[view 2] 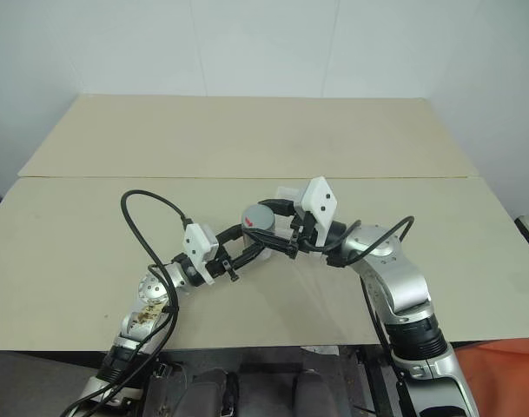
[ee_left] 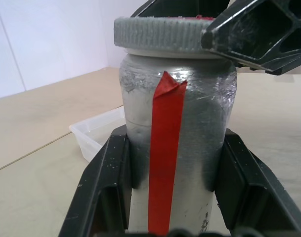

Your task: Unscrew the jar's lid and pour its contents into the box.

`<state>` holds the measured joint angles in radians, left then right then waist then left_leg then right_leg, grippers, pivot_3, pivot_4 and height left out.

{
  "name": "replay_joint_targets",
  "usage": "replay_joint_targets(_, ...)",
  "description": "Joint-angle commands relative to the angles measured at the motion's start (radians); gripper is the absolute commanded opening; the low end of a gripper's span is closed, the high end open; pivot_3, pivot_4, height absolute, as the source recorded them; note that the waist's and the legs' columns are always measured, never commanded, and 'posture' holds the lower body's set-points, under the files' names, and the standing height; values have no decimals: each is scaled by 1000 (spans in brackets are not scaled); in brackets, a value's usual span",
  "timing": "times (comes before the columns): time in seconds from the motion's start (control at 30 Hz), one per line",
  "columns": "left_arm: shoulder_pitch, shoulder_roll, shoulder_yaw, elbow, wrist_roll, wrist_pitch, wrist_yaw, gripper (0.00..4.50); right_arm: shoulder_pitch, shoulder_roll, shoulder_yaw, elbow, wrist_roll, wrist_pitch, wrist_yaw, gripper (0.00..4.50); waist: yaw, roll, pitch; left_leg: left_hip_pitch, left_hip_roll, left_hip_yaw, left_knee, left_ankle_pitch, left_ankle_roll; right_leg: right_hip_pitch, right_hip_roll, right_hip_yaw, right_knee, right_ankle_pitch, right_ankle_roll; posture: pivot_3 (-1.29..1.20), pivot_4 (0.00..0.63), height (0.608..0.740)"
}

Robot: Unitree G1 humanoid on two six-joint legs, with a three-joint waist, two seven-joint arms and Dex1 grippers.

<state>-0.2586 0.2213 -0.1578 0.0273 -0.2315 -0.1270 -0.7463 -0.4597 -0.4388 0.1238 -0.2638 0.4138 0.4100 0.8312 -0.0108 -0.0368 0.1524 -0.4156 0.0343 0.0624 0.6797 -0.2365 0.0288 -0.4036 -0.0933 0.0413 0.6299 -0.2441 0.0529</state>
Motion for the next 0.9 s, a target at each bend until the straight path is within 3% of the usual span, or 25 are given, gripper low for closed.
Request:
replay_joint_targets(0.03,-9,-2,-1,-15,5,-26,2,1887,-16,6,-11,-14,3,-13,-5,2781,0,0,0,0,0,0,0,0,0,0,0,0,0,0,0,0,150,740)
replay_joint_targets(0.33,-3,1,-2,-9,12,-34,0,1887,-54,19,-75,-21,137,132,-13,2781,0,0,0,0,0,0,0,0,0,0,0,0,0,0,0,0,150,740)
replay_joint_targets(0.7,4,6,-4,-15,8,-20,-8,1887,-47,18,-70,-26,52,-14,-11,2781,0,0,0,0,0,0,0,0,0,0,0,0,0,0,0,0,150,740)
replay_joint_targets(0.9,2,14,12,-19,9,-18,-1,1887,28,-54,-212,-16,8,9,-131,2781,13,0,0,0,0,0,0,0,0,0,0,0,0,0,0,0,150,740)
